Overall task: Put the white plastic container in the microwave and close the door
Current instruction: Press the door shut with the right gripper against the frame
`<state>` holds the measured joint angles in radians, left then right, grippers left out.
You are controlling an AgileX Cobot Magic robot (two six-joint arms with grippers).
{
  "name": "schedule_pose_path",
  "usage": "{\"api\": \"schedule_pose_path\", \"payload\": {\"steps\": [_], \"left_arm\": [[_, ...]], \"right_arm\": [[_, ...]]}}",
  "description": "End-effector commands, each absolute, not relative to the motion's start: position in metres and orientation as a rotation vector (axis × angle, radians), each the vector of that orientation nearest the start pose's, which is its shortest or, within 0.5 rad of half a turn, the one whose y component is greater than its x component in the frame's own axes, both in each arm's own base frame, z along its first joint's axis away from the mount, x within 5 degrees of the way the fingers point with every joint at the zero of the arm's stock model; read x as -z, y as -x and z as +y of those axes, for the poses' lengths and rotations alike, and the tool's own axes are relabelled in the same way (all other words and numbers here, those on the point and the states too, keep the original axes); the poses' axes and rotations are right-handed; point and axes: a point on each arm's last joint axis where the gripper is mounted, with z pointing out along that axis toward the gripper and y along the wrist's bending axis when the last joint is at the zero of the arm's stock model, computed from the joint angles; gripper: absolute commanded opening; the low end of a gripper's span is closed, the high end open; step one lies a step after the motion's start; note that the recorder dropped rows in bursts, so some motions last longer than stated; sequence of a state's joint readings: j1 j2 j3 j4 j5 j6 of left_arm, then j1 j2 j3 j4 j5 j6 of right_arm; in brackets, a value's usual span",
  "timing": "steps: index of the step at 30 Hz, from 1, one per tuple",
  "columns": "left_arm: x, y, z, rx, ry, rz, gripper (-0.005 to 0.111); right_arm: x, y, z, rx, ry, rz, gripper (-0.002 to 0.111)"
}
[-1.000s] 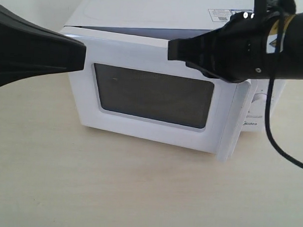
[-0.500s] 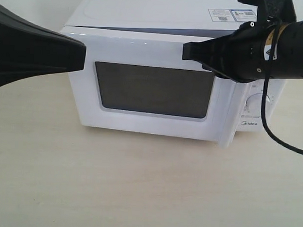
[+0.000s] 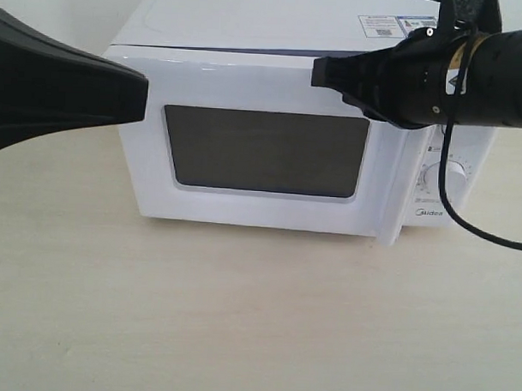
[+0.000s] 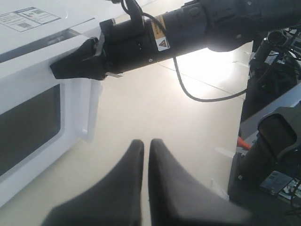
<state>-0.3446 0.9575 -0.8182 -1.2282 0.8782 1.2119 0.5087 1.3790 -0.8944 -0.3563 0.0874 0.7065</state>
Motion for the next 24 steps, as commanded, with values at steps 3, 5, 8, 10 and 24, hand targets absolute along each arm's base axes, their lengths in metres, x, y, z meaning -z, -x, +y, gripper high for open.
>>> {"api": "schedule_pose_path", "payload": {"steps": [3, 5, 8, 10, 24], "left_arm": [[-0.359, -0.142, -0.122, 0.949, -0.966, 1.72, 0.004], [-0.359, -0.142, -0.122, 0.949, -0.966, 1.72, 0.004], [-0.359, -0.142, -0.122, 0.947, -0.965, 1.72, 0.004], [-0.359, -0.142, -0.122, 0.947, -0.965, 1.72, 0.004], [-0.359, -0.142, -0.122, 0.947, -0.965, 1.72, 0.004]], "right_arm": [[-0.287, -0.278, 0.145, -0.501, 0.137, 2.062, 0.0], [-0.287, -0.283, 0.148, -0.501, 0.137, 2.061, 0.0], [-0.29, -0.29, 0.151, -0.499, 0.135, 2.058, 0.0], [-0.293, -0.291, 0.152, -0.502, 0.134, 2.05, 0.0], [-0.295, -0.296, 0.152, -0.457, 0.123, 2.095, 0.0]]}}
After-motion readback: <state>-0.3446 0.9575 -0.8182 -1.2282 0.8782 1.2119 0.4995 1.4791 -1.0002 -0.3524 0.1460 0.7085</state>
